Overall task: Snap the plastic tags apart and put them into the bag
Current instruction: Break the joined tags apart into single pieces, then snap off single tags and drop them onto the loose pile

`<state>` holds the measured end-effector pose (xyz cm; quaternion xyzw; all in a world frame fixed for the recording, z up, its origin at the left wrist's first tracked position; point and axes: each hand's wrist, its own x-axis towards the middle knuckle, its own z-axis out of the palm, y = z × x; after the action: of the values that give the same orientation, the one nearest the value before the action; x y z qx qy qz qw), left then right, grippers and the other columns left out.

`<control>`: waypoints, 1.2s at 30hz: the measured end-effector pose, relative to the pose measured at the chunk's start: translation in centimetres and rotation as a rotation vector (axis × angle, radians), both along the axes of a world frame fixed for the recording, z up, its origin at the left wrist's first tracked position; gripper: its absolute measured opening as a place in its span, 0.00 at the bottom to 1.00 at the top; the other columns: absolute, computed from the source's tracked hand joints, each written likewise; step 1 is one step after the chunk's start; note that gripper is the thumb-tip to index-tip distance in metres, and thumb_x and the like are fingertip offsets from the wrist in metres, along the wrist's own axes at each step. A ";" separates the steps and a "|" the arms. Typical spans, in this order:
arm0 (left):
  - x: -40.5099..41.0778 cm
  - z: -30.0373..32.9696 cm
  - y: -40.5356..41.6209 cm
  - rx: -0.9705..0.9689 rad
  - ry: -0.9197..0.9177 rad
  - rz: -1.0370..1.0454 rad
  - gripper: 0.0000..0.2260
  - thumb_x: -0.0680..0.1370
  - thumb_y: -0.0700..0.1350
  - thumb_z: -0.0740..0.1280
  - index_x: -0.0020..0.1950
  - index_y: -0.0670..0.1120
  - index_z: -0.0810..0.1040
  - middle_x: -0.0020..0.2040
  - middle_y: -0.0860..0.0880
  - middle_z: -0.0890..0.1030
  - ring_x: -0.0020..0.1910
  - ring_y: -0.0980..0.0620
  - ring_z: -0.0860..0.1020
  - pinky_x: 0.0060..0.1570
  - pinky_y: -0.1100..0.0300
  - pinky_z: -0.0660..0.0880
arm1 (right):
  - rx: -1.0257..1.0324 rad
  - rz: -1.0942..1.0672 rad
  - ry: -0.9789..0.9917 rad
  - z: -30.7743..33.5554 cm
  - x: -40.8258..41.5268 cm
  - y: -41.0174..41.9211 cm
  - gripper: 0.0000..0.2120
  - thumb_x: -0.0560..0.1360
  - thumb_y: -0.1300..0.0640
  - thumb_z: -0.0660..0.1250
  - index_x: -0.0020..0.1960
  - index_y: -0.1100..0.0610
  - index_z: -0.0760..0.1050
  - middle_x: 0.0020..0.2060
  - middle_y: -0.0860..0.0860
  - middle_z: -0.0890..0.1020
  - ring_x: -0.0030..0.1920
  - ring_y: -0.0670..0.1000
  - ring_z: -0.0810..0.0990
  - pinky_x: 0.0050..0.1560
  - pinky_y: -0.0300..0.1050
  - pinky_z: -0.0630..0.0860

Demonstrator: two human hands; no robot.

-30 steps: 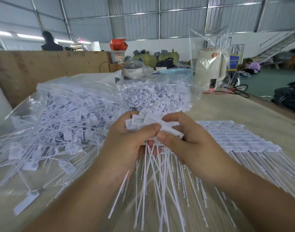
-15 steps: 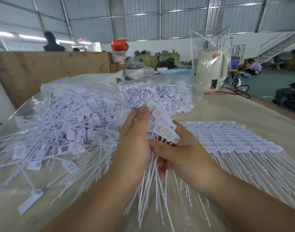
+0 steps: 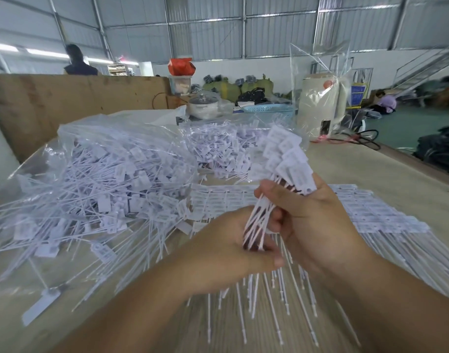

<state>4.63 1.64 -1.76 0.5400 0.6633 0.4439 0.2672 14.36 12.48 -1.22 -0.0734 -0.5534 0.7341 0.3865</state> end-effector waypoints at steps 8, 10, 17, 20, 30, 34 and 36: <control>-2.0 2.0 -1.5 0.024 0.068 0.259 0.03 0.80 0.52 0.64 0.53 0.58 0.76 0.26 0.59 0.75 0.20 0.63 0.68 0.20 0.69 0.64 | -0.075 -0.005 -0.197 0.2 0.2 0.7 0.26 0.62 0.54 0.77 0.56 0.57 0.72 0.42 0.63 0.80 0.31 0.50 0.78 0.33 0.43 0.78; -3.4 2.6 -2.0 -0.004 0.151 0.444 0.04 0.80 0.53 0.63 0.53 0.56 0.73 0.32 0.56 0.78 0.24 0.60 0.73 0.20 0.66 0.65 | 0.014 -0.077 -0.369 -0.1 0.2 0.7 0.23 0.68 0.57 0.76 0.59 0.54 0.70 0.43 0.57 0.81 0.33 0.49 0.79 0.35 0.46 0.80; -7.2 2.0 -3.2 -0.544 0.680 0.669 0.06 0.81 0.41 0.58 0.44 0.43 0.67 0.37 0.48 0.70 0.33 0.51 0.69 0.28 0.59 0.60 | 1.191 -0.148 -0.909 -1.8 0.6 0.4 0.22 0.77 0.46 0.64 0.68 0.50 0.67 0.63 0.45 0.71 0.63 0.48 0.67 0.60 0.42 0.68; -7.3 2.5 -3.9 -0.626 0.721 0.712 0.05 0.77 0.41 0.60 0.41 0.45 0.68 0.38 0.46 0.73 0.35 0.49 0.72 0.30 0.59 0.62 | 1.286 -0.062 -1.032 -2.0 0.6 0.2 0.21 0.77 0.45 0.62 0.66 0.53 0.70 0.59 0.48 0.72 0.63 0.52 0.66 0.64 0.51 0.68; -5.3 0.1 -1.7 -0.422 0.895 0.516 0.32 0.77 0.60 0.65 0.77 0.56 0.55 0.76 0.51 0.57 0.73 0.45 0.58 0.68 0.45 0.64 | 1.323 -0.139 -1.018 -1.6 0.6 0.8 0.18 0.75 0.37 0.61 0.55 0.50 0.74 0.49 0.46 0.73 0.55 0.51 0.69 0.57 0.51 0.69; -6.0 -0.1 -1.8 -0.463 0.923 0.555 0.19 0.77 0.60 0.64 0.65 0.56 0.73 0.64 0.51 0.66 0.63 0.47 0.69 0.59 0.50 0.72 | 1.252 -0.129 -0.947 -1.6 0.5 1.2 0.18 0.76 0.36 0.59 0.40 0.50 0.69 0.39 0.45 0.71 0.49 0.51 0.70 0.54 0.51 0.70; -6.1 0.3 -2.1 -0.462 0.857 0.599 0.14 0.76 0.60 0.64 0.58 0.57 0.76 0.56 0.52 0.69 0.55 0.49 0.72 0.54 0.51 0.74 | 1.259 -0.116 -0.953 -1.7 0.6 1.4 0.19 0.76 0.36 0.58 0.35 0.48 0.64 0.38 0.45 0.69 0.48 0.51 0.69 0.54 0.51 0.69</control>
<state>-1.52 -0.50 -1.51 0.3879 0.9163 0.0849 -0.0520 14.98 13.89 -2.88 -0.1761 -0.9659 0.1512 0.1145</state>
